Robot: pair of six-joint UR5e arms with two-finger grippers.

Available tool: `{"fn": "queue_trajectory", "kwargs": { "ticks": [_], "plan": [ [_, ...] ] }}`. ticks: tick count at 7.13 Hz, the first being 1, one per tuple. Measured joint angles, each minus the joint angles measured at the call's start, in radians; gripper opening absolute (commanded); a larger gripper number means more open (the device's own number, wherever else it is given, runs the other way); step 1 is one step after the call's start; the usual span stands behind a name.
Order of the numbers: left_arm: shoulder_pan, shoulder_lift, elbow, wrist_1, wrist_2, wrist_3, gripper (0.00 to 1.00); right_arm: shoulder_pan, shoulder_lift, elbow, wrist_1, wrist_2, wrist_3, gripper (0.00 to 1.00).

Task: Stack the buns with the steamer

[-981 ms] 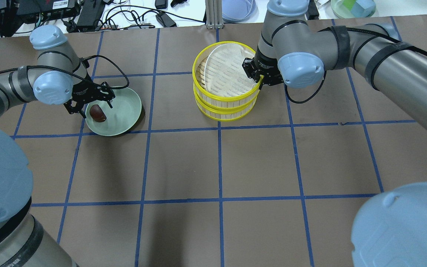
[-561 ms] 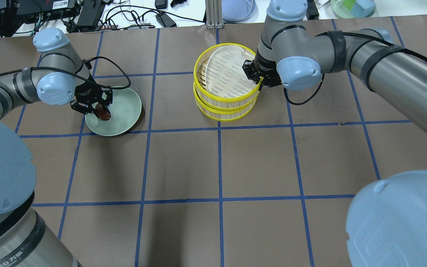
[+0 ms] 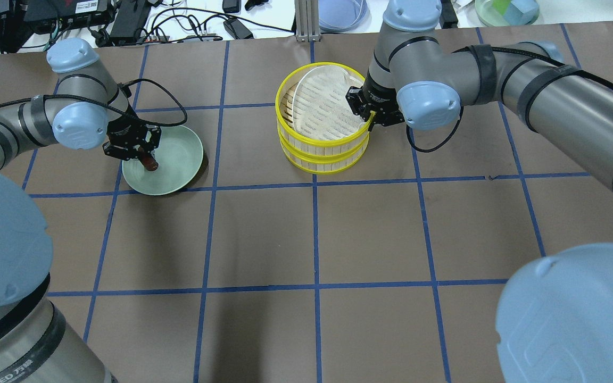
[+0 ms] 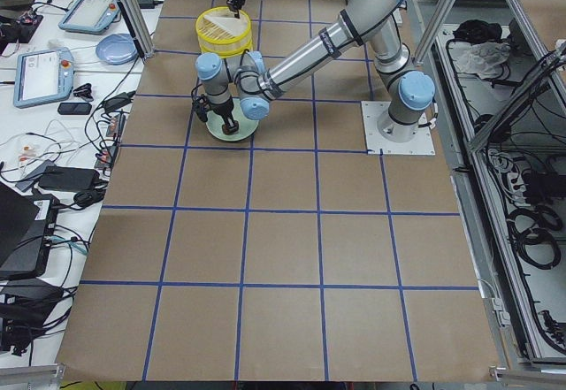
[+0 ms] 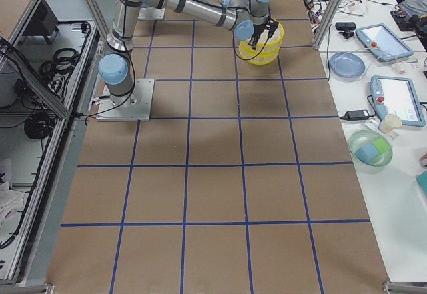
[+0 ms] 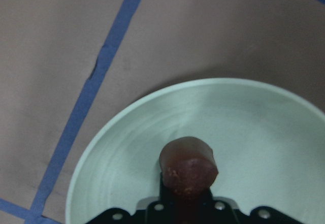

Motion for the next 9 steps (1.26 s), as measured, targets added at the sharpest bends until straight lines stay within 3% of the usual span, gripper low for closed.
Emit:
{"fn": "queue_trajectory", "kwargs": {
  "ticks": [3, 4, 5, 7, 9],
  "plan": [
    [-0.028, 0.042, 0.025, 0.001, -0.076, -0.067, 0.00, 0.000, 0.003, 0.000, -0.002, 0.000, 0.001, 0.00],
    [-0.039, 0.059, 0.027, 0.001, -0.083, -0.074, 0.00, 0.000, 0.004, 0.000, -0.002, 0.000, 0.002, 0.12],
    [-0.049, 0.073, 0.028, 0.002, -0.082, -0.075, 0.00, 0.000, 0.006, 0.000, -0.001, 0.001, 0.002, 0.34],
    [-0.057, 0.072, 0.030, 0.009, -0.076, -0.063, 0.00, 0.000, 0.007, 0.001, -0.001, 0.001, 0.002, 0.97],
    [-0.057, 0.060, 0.028, 0.033, -0.074, -0.033, 0.00, 0.000, 0.003, -0.002, -0.003, 0.001, 0.002, 1.00]
  ]
}}
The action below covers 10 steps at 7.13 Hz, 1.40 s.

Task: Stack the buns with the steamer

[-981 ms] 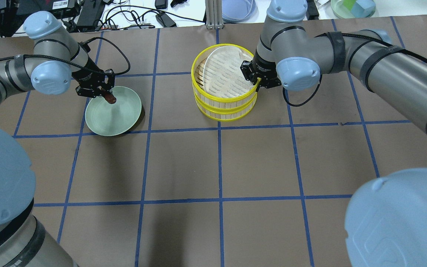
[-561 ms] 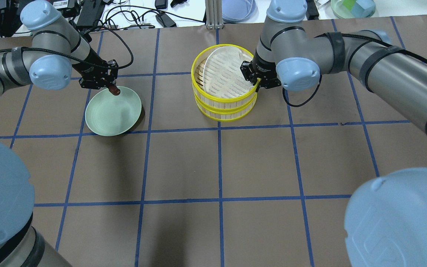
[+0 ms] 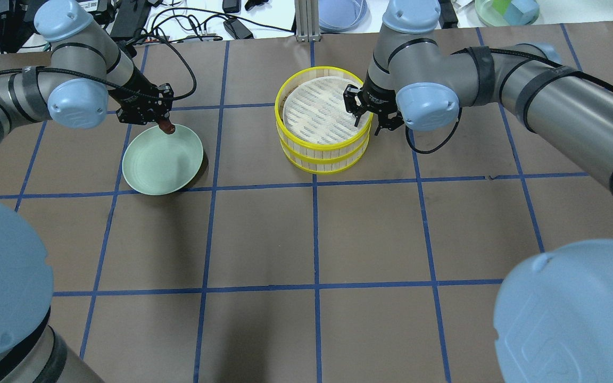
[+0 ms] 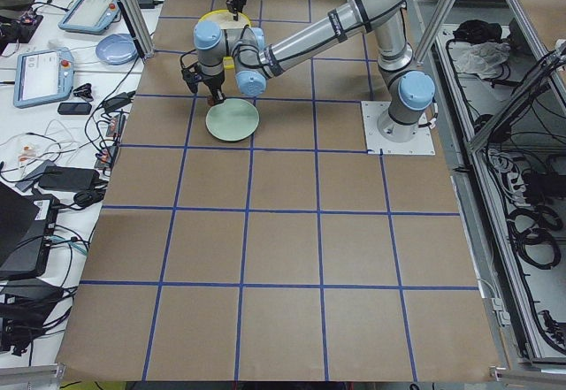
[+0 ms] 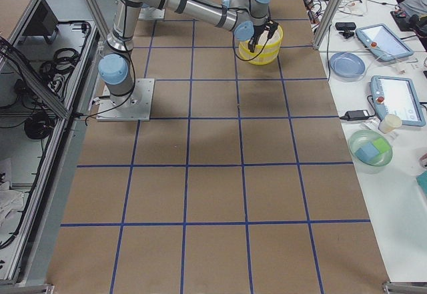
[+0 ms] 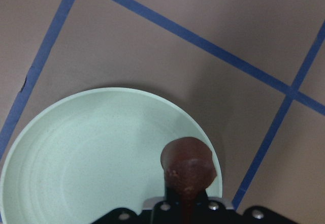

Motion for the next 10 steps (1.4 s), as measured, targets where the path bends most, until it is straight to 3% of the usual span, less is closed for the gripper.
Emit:
{"fn": "queue_trajectory", "kwargs": {
  "ticks": [2, 3, 5, 7, 9, 10],
  "plan": [
    [-0.012, 0.012, 0.003, 0.023, -0.005, -0.034, 0.00, -0.005, -0.052, -0.011, -0.004, 0.003, -0.006, 1.00],
    [-0.045, 0.028, 0.004, 0.040, -0.005, -0.090, 0.00, -0.010, -0.124, -0.014, 0.047, 0.004, -0.023, 1.00],
    [-0.168, 0.052, 0.006, 0.108, -0.008, -0.241, 0.00, -0.036, -0.325, -0.018, 0.281, -0.004, -0.155, 1.00],
    [-0.281, 0.048, 0.008, 0.175, -0.044, -0.341, 0.00, -0.068, -0.508, -0.018, 0.489, -0.098, -0.316, 1.00],
    [-0.330, 0.046, 0.013, 0.213, -0.140, -0.418, 0.00, -0.074, -0.573, -0.017, 0.556, -0.160, -0.397, 1.00],
    [-0.351, 0.037, 0.013, 0.223, -0.166, -0.450, 0.10, -0.075, -0.575, -0.013, 0.566, -0.163, -0.408, 1.00]
  ]
}}
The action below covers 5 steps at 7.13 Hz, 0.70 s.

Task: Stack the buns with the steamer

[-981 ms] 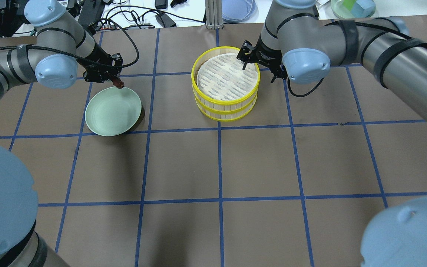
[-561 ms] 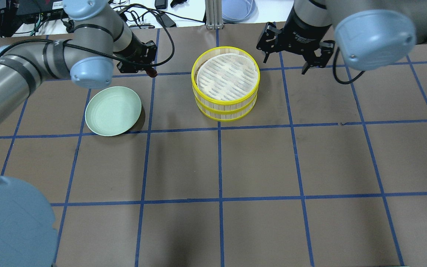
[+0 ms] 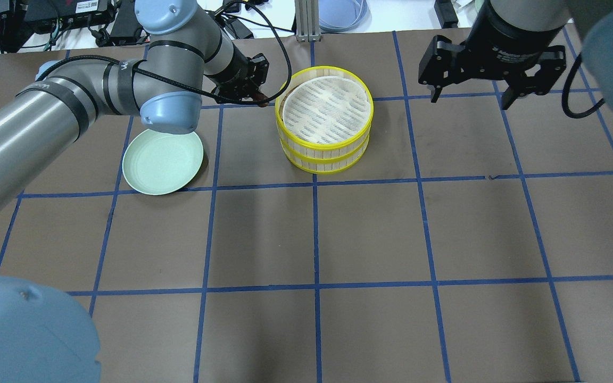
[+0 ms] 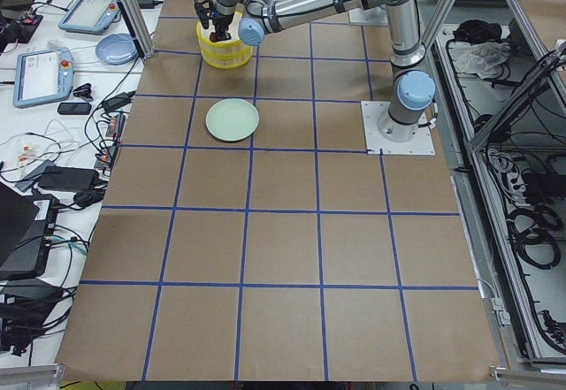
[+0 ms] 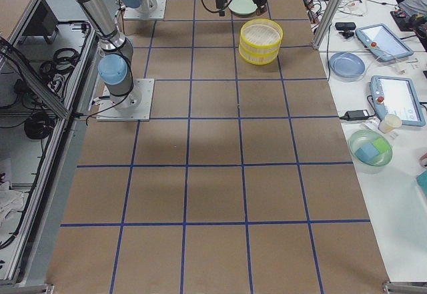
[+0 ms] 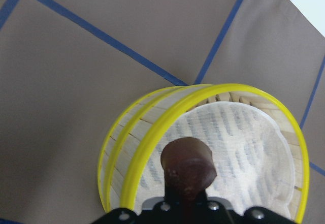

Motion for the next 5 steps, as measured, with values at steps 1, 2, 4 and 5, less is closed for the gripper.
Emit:
{"fn": "queue_trajectory", "kwargs": {
  "ticks": [1, 2, 4, 5],
  "plan": [
    [-0.016, -0.011, -0.002, 0.005, -0.018, -0.029, 0.55, -0.001, 0.001, 0.004, 0.005, 0.001, -0.004, 1.00],
    [-0.026, -0.018, -0.003, 0.006, -0.039, -0.052, 1.00, -0.001, 0.003, 0.006, 0.005, 0.012, -0.004, 1.00],
    [-0.030, -0.027, -0.001, 0.005, -0.091, -0.077, 1.00, -0.002, 0.006, 0.008, -0.004, 0.034, -0.002, 1.00],
    [-0.030, -0.028, 0.000, 0.005, -0.097, -0.080, 1.00, -0.002, 0.007, 0.008, -0.004, 0.037, -0.001, 1.00]
  ]
}}
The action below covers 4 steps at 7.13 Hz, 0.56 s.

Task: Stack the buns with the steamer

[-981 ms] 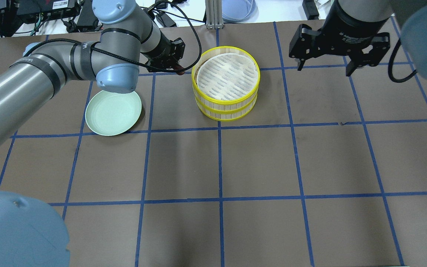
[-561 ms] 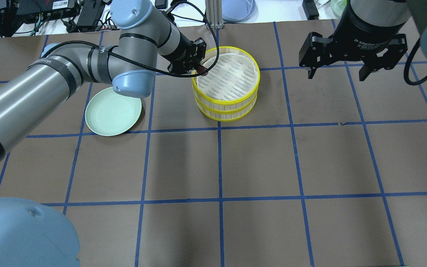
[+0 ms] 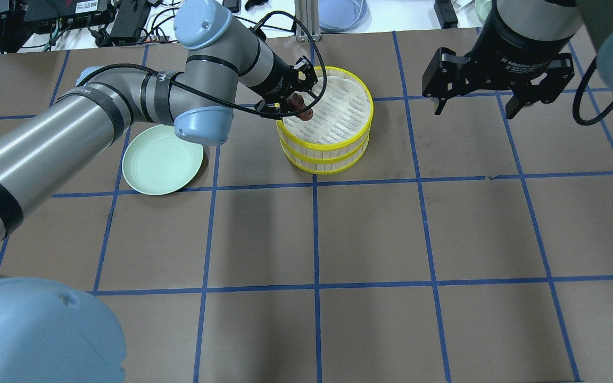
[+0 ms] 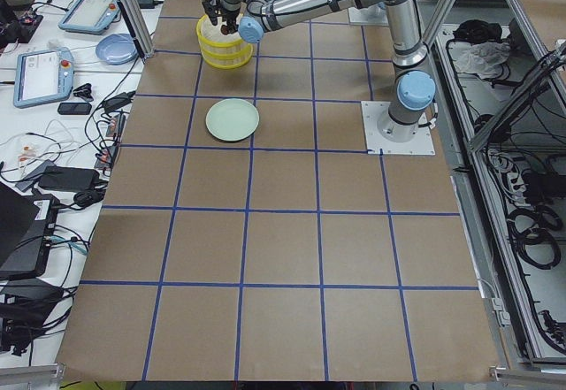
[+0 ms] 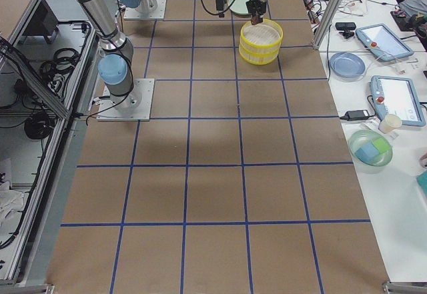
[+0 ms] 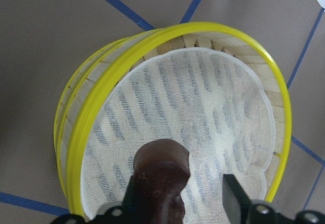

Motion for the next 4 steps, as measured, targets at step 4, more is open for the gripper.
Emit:
{"fn": "queue_trajectory", "kwargs": {
  "ticks": [4],
  "plan": [
    [0.003, 0.015, 0.004, -0.016, 0.056, 0.080, 1.00, 0.000, 0.001, 0.000, -0.003, 0.003, -0.003, 1.00]
  ]
}}
